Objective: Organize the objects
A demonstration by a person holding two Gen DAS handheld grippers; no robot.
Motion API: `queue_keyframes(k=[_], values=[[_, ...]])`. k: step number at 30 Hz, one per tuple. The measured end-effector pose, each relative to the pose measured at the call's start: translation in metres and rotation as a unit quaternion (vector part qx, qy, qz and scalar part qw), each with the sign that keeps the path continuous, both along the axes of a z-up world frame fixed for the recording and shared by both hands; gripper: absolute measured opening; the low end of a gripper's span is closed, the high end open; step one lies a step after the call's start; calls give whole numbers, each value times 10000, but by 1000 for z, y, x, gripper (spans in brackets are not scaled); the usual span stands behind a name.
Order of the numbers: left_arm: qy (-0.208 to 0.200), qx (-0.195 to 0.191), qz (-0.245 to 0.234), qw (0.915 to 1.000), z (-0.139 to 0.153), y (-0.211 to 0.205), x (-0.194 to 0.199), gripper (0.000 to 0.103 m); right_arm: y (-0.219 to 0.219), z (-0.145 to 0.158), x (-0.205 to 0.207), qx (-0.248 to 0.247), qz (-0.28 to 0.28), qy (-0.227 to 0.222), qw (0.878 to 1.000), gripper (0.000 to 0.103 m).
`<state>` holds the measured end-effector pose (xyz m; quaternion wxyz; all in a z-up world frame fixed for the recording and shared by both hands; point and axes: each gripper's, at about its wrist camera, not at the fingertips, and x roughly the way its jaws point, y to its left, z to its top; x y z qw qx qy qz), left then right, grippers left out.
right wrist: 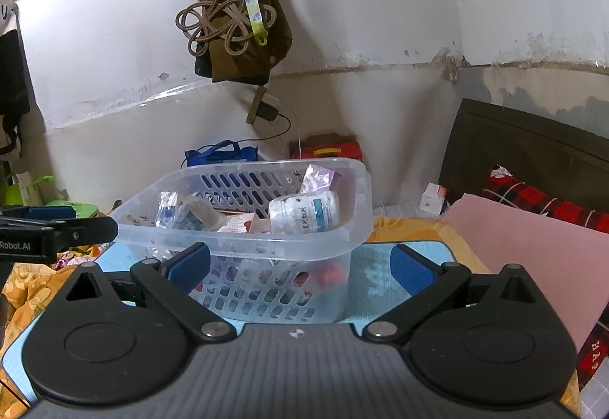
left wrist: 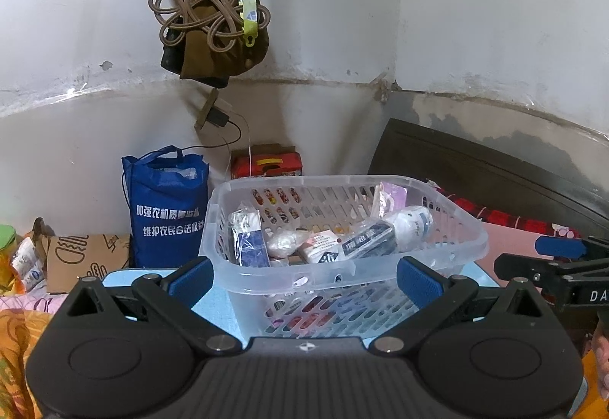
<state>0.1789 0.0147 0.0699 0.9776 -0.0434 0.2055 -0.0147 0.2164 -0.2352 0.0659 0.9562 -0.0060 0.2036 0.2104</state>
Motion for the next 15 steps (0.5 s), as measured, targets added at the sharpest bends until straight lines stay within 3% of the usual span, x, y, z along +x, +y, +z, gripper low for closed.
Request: queue_keyframes(k=[15], values=[[-63, -42, 175, 9998, -5, 3, 8, 101, 3, -3, 2, -81, -29, 1, 10000, 103]])
